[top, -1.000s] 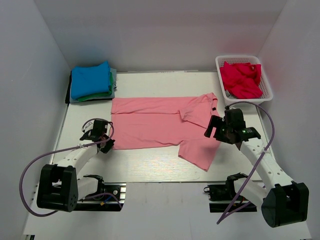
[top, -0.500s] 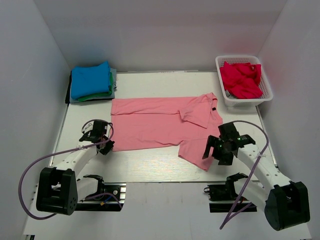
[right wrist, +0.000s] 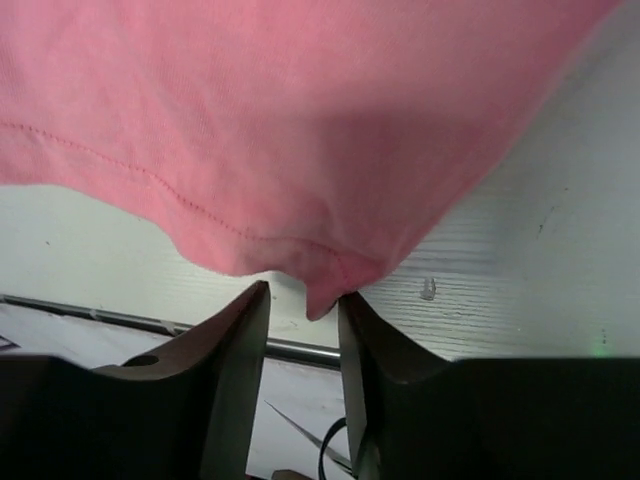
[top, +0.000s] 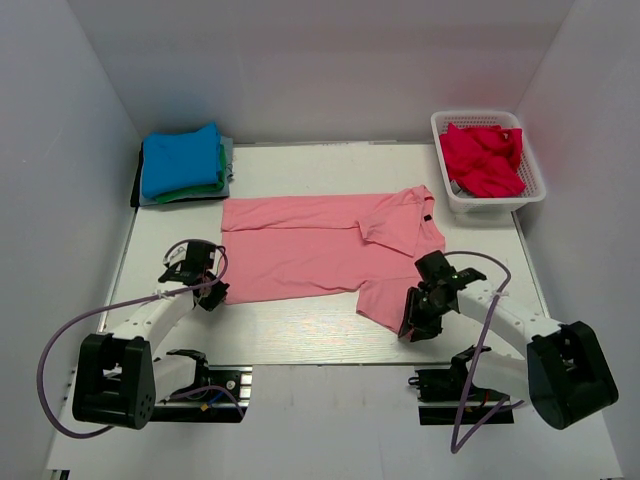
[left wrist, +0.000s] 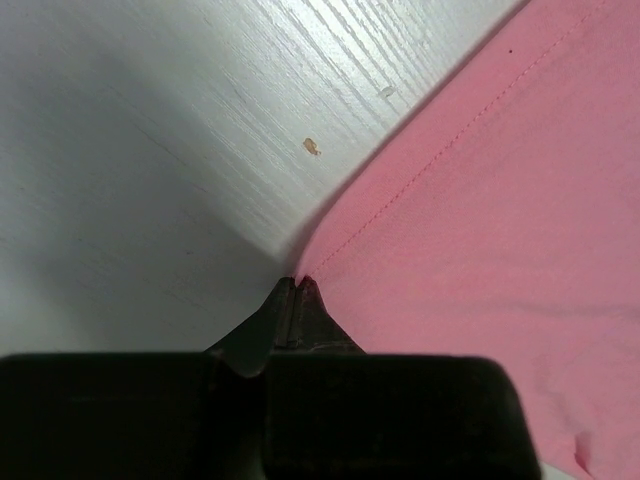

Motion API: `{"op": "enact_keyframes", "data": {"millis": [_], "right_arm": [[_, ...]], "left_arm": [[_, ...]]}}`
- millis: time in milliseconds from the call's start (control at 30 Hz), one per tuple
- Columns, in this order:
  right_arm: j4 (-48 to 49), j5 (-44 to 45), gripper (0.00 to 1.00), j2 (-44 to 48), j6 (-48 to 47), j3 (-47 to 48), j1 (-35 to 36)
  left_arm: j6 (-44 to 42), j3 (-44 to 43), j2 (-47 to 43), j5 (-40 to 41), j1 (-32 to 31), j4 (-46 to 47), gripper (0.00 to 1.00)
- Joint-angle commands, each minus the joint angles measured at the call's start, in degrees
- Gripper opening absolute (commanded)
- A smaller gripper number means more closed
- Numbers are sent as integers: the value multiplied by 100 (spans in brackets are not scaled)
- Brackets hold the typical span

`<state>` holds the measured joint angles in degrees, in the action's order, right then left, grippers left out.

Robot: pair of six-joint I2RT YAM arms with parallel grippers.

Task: Fold and stack the t-shirts
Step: Grap the side of the flattened tshirt closest away from the robot with both arms, then fold the other side of the tshirt into a rectangle

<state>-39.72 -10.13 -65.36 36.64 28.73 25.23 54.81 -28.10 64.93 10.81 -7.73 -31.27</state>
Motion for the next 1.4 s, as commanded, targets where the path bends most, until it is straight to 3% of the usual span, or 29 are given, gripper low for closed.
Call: {"op": "enact_keyframes", "data": {"millis": [0,33,67,133,167,333,633,900,1067,1367], "right_arm": [[395,694,39,-126,176,124,17],[430,775,21,-178,203,167,34],[509,837,14,-239,220,177,34],[676,969,11,-301,238,177,34],[711,987,0,-362,247,177,17],[782,1136,0,-460,168,300,34],[1274,1285,0,612,-307,520,87],[2715,1733,0,578,-157,528,61],[2109,1893,0,322,-667,986,87],[2663,2356,0,639,-527,967,61]], "left_arm": [[-75,-117,20,-53,8,-55,0],[-128,-169,20,-53,8,-55,0],[-128,-170,20,-53,8,-55,0],[-128,-223,20,-53,8,-55,0],[-128,-275,20,-53,8,-55,0],[-190,-327,-33,-53,8,-117,0],[-304,-390,-314,-237,-45,94,0],[-242,-759,-235,-237,8,94,0],[-242,-1101,46,-185,8,-37,0],[-181,-1258,283,-185,8,297,0]]}}
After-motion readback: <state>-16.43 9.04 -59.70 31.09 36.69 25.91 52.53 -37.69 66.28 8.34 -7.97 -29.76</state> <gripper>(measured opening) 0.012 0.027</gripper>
